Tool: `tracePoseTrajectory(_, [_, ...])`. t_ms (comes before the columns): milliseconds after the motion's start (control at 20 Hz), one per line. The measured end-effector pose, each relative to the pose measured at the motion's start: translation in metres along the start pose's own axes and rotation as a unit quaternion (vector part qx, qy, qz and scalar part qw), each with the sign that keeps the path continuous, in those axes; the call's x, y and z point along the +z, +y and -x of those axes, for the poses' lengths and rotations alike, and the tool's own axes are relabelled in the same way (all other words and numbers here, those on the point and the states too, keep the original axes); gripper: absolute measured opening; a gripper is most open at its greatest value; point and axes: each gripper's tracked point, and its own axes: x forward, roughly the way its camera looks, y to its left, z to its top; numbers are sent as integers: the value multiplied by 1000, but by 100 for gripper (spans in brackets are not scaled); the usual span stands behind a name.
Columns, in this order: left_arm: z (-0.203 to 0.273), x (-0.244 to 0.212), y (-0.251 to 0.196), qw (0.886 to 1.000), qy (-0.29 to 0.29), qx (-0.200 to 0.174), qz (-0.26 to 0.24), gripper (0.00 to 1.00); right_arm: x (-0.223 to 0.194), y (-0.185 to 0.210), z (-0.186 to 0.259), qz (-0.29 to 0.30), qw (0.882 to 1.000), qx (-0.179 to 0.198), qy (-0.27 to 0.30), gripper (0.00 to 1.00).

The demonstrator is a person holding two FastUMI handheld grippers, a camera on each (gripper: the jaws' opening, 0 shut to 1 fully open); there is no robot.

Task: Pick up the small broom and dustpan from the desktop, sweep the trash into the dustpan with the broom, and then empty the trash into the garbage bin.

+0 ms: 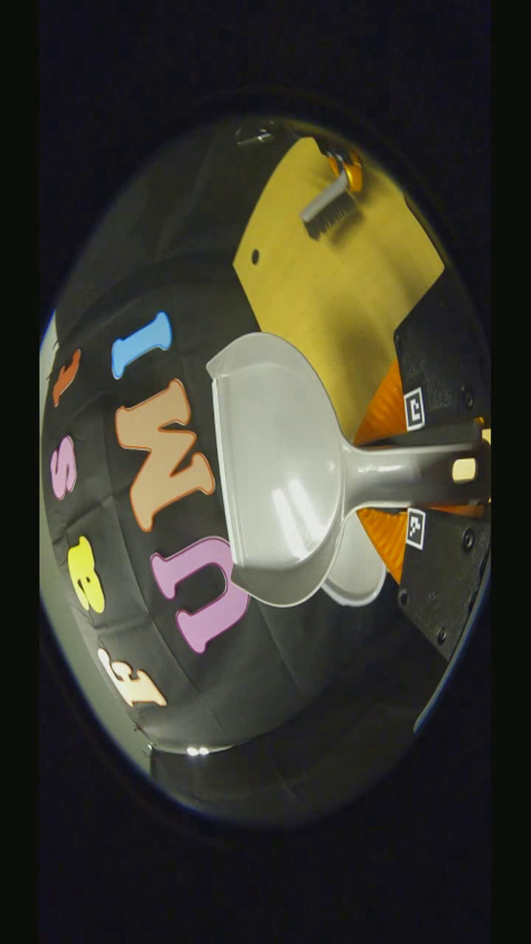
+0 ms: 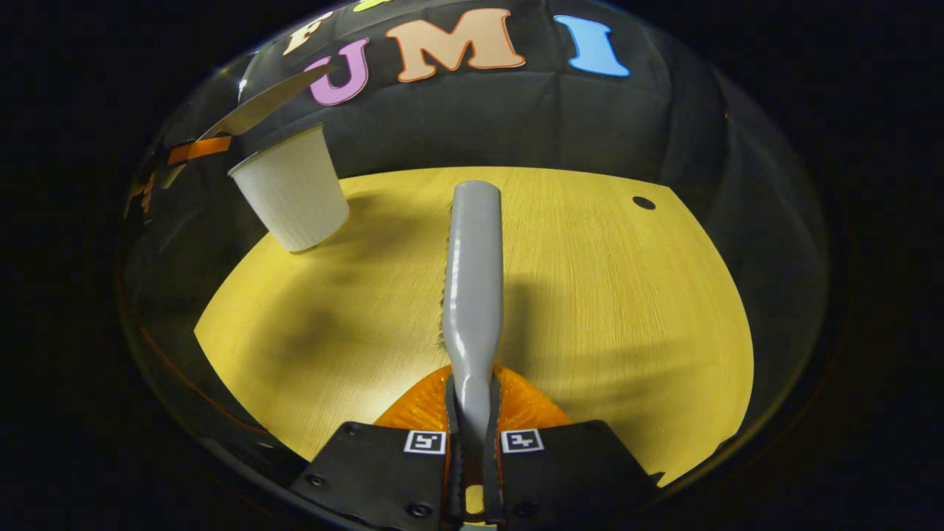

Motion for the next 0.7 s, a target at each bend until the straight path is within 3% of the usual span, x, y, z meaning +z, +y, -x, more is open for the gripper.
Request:
tracePoseTrajectory(100, [2, -6, -32, 999, -4, -21, 36, 22, 3, -1, 4, -12, 1000, -10, -11, 13])
tracePoseTrajectory(150, [2, -9, -44, 999, -3, -25, 41, 24, 4, -2, 4, -18, 1000, -13, -12, 13])
tracePoseTrajectory(350, [6, -34, -81, 999, 3, -31, 31, 25, 2, -3, 2, -21, 999, -26, -9, 13])
tracePoseTrajectory(700, [13, -118, -133, 994, 84, -62, 45, 24, -7, -4, -7, -25, 999, -40, 13, 13])
